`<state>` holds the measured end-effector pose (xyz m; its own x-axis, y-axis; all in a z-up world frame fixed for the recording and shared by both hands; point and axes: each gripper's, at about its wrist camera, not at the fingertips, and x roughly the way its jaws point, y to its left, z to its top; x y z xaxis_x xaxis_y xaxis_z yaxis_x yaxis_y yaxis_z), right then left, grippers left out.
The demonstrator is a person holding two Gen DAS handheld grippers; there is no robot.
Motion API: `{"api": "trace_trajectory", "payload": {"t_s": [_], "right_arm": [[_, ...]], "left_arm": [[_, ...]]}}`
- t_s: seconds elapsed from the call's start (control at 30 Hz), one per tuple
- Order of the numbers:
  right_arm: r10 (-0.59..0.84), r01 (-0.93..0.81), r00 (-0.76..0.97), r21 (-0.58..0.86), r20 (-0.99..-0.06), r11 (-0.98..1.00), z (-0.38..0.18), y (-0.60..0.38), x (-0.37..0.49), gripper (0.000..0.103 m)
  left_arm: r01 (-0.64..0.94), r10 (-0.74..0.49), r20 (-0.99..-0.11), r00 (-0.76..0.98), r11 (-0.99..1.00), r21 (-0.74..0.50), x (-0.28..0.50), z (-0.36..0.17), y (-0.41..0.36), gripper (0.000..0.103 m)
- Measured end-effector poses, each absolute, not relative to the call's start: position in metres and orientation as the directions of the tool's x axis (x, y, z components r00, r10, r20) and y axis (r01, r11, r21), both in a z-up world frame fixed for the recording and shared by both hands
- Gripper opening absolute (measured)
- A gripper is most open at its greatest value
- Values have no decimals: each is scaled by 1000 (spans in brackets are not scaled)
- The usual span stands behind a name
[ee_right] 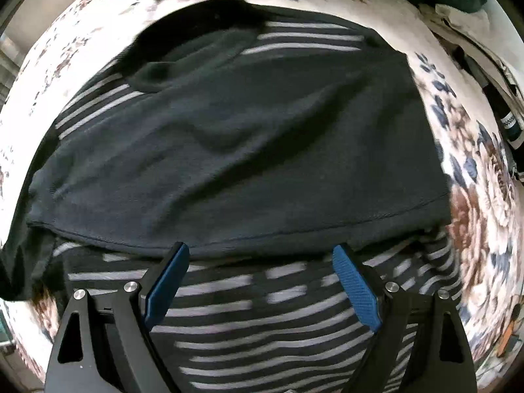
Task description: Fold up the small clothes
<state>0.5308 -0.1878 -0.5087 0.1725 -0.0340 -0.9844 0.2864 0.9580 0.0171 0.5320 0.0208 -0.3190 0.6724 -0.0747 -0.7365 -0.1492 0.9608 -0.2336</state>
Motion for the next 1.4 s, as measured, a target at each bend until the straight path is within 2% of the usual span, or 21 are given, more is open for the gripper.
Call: {"api": "trace_trajectory", "payload": {"t_s": [0.2, 0.37, 0.4, 0.43, 0.47, 0.5, 0.53, 0.63, 0.77, 0.97, 1.07, 1.1, 1.13, 1.17, 1.23, 1.4], "right_arm": [[-5, 363, 171, 59, -985, 930, -501, -278, 508, 91], [28, 436, 162, 97, -986, 895, -501, -353, 487, 91], [32, 441, 160, 100, -987, 892, -501, -362, 485, 91], [40, 443, 160, 108, -986, 890, -501, -372, 482, 91], [50, 443, 162, 118, -986, 889, -501, -382, 479, 91], [58, 443, 163, 126, -985, 887, -501, -390, 477, 91], [68, 444, 165, 135, -984, 886, -500, -398, 475, 91], [125, 456, 189, 200, -974, 867, -493, -417, 471, 91], [250, 443, 257, 344, -933, 828, -478, -430, 481, 91], [313, 331, 314, 413, -896, 848, -476, -386, 539, 90], [248, 272, 240, 310, -939, 911, -501, -358, 572, 75], [235, 261, 224, 290, -946, 921, -509, -353, 579, 57], [211, 246, 210, 260, -955, 934, -515, -343, 585, 30], [183, 228, 201, 228, -962, 947, -520, -338, 587, 15], [116, 190, 244, 164, -963, 968, -514, -329, 585, 8], [-21, 169, 362, 44, -932, 985, -464, -334, 566, 7]], "left_arm": [[53, -246, -777, 579, 963, -266, 550, -355, -152, 3], [158, -317, -852, 417, 948, -275, 555, -407, -237, 6], [167, -291, -871, 396, 956, -243, 553, -414, -244, 16], [171, -268, -880, 393, 961, -217, 550, -417, -250, 39], [174, -279, -876, 394, 958, -227, 545, -416, -246, 52], [167, -289, -868, 404, 956, -241, 541, -414, -239, 71], [149, -285, -863, 416, 958, -245, 535, -413, -230, 77], [54, -195, -869, 456, 980, -191, 518, -408, -180, 77], [-173, 66, -881, 469, 985, -18, 498, -407, -79, 77], [-437, 298, -901, 316, 888, 141, 466, -433, 47, 77], [-516, 335, -895, 293, 844, 147, 456, -437, 79, 77], [-536, 346, -892, 291, 831, 147, 454, -437, 86, 77], [-550, 351, -890, 291, 822, 145, 452, -438, 89, 77], [-563, 349, -891, 290, 815, 136, 454, -440, 92, 77], [-588, 335, -897, 289, 801, 110, 454, -444, 96, 77], [-574, 290, -905, 312, 816, 64, 466, -449, 89, 77]]}}
